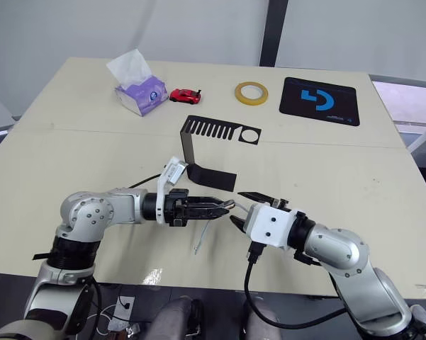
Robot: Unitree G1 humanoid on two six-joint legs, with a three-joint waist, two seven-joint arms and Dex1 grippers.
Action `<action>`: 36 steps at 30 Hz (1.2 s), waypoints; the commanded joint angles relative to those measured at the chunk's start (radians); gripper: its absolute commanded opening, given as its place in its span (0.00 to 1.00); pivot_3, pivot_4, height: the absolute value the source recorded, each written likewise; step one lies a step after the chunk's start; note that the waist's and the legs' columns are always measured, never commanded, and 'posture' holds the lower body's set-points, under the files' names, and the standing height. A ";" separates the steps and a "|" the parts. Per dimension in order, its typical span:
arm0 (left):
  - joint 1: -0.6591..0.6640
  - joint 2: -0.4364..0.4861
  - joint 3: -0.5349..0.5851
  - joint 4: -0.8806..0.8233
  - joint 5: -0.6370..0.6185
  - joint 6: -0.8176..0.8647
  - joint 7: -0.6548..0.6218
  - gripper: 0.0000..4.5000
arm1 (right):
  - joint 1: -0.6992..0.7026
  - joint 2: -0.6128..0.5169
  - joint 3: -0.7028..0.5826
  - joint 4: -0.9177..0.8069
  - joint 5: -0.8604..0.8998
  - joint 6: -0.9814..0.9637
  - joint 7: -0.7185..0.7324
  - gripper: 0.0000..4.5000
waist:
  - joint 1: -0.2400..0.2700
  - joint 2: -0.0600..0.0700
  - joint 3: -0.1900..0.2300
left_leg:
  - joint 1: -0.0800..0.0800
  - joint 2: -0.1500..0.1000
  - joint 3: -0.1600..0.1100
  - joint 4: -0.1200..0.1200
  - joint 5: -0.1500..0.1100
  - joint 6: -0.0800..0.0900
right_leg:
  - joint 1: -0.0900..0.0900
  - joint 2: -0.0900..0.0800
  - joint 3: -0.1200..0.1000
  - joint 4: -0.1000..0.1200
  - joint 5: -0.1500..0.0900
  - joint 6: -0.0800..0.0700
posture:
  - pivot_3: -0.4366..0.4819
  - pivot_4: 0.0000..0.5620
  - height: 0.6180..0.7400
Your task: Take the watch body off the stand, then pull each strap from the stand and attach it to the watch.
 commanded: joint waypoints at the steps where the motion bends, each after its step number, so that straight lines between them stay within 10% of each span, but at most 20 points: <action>1: 0.001 -0.001 0.002 -0.034 -0.004 -0.008 -0.017 0.38 | 0.003 0.004 -0.006 -0.024 0.007 -0.006 -0.002 0.48 | 0.000 0.000 0.000 | 0.000 0.000 0.000 0.000 0.000 0.000 | 0.000 0.000 0.000 0.000 0.000 0.000 | 0.48 0.27 1.00; 6: 0.000 0.003 0.005 -0.029 0.002 -0.007 -0.019 0.38 | 0.006 0.000 -0.014 -0.022 0.010 -0.010 -0.002 0.01 | 0.000 0.000 0.000 | 0.000 0.000 0.000 0.000 0.000 0.000 | 0.000 0.000 0.000 0.000 0.000 0.000 | 0.48 0.27 1.00; 36: 0.001 -0.016 0.001 -0.015 0.033 0.001 -0.012 0.38 | 0.001 -0.015 -0.007 -0.032 -0.004 -0.038 0.011 0.01 | 0.000 0.000 0.000 | 0.000 0.000 0.000 0.000 0.000 0.000 | 0.000 0.000 0.000 0.000 0.000 0.000 | 0.48 0.27 1.00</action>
